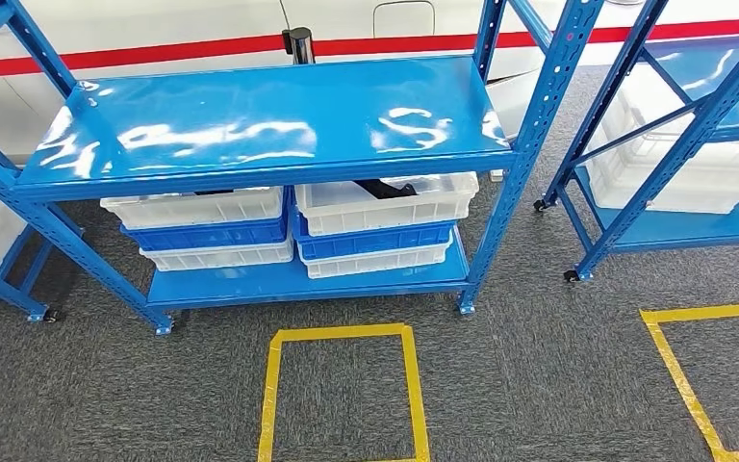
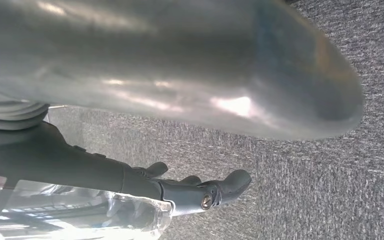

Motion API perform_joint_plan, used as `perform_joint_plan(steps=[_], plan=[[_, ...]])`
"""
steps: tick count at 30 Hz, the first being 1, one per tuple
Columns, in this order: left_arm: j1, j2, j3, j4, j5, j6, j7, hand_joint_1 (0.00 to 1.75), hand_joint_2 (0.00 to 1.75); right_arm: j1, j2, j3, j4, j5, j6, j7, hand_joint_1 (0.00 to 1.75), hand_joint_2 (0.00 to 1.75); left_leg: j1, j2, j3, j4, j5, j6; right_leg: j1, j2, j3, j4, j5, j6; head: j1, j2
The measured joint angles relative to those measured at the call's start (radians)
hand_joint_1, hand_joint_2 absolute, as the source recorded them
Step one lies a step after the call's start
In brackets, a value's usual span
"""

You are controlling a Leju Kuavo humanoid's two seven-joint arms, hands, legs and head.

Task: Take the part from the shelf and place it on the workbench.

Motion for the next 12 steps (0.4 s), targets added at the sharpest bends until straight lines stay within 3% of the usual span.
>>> perform_joint_plan(steps=[4, 10, 11, 12], plan=[[0.000, -0.001, 0.000, 0.000, 0.000, 0.000, 0.000, 0.00, 0.00, 0.000, 0.000, 0.000, 0.000, 0.000, 0.000, 0.001, 0.00, 0.00, 0.003, 0.000, 0.000, -0.004, 0.001, -0.033, 0.005, 0.000, -0.003, 0.001, 0.000, -0.006, 0.000, 0.000], [0.000, -0.003, 0.000, 0.000, 0.000, 0.000, -0.001, 0.00, 0.00, 0.000, -0.002, 0.000, 0.000, -0.001, 0.000, 0.003, 0.00, 0.00, -0.003, 0.000, 0.000, -0.003, 0.000, -0.039, 0.004, -0.001, -0.003, 0.001, 0.000, -0.006, 0.000, 0.000], [0.000, -0.003, 0.000, 0.000, 0.001, 0.000, -0.002, 0.00, 0.00, 0.000, -0.002, 0.000, 0.000, -0.002, 0.000, 0.003, 0.00, 0.44, -0.004, 0.000, 0.000, -0.002, 0.000, -0.039, 0.004, -0.001, -0.003, 0.001, 0.000, -0.006, 0.000, 0.000], [0.000, -0.003, 0.000, 0.000, 0.001, 0.000, -0.003, 0.00, 0.00, 0.000, -0.002, 0.000, 0.000, -0.003, -0.001, 0.003, 0.00, 0.58, -0.005, 0.000, 0.000, -0.002, 0.000, -0.039, 0.003, -0.001, -0.003, 0.001, 0.001, -0.006, 0.000, 0.000]])
